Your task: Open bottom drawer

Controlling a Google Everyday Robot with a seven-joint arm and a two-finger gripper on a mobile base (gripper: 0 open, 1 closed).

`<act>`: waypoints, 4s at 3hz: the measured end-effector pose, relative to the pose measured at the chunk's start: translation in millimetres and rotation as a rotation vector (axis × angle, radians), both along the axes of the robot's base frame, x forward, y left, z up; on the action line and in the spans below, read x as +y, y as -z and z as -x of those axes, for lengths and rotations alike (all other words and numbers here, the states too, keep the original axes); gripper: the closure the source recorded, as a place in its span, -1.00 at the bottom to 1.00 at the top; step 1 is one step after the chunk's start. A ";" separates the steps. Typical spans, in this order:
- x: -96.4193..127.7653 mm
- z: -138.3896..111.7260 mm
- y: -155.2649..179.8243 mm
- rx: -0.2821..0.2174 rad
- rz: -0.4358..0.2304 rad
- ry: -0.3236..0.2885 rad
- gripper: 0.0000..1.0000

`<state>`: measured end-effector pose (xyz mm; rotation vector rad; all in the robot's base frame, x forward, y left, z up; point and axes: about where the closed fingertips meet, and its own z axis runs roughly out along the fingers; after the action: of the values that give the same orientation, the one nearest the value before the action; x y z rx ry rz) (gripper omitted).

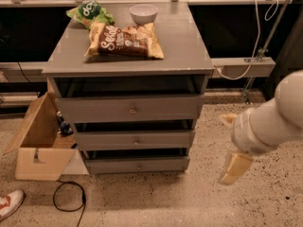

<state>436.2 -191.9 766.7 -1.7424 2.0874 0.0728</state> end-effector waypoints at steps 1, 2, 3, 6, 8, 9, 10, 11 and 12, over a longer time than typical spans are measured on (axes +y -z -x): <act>31.1 0.3 127.9 0.122 -0.071 -0.016 -1.00; 50.8 -0.1 206.2 0.221 -0.147 0.001 -1.00; 50.8 -0.1 206.2 0.221 -0.147 0.001 -1.00; 114.8 -98.8 382.4 0.136 -0.122 -0.097 -1.00; 145.0 -121.5 448.4 0.150 -0.138 -0.127 -1.00; 147.5 -131.1 480.2 0.122 -0.127 -0.172 -1.00; 149.5 -151.4 515.6 0.081 -0.115 -0.217 -1.00; 151.9 -171.7 542.5 0.034 -0.082 -0.250 -1.00; 157.1 -189.5 558.2 -0.018 -0.051 -0.272 -1.00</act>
Offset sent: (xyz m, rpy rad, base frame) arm 0.0091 0.0685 -0.2700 0.2137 0.2884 -0.0252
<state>625.7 -34.8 208.5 -1.9759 1.8079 0.1865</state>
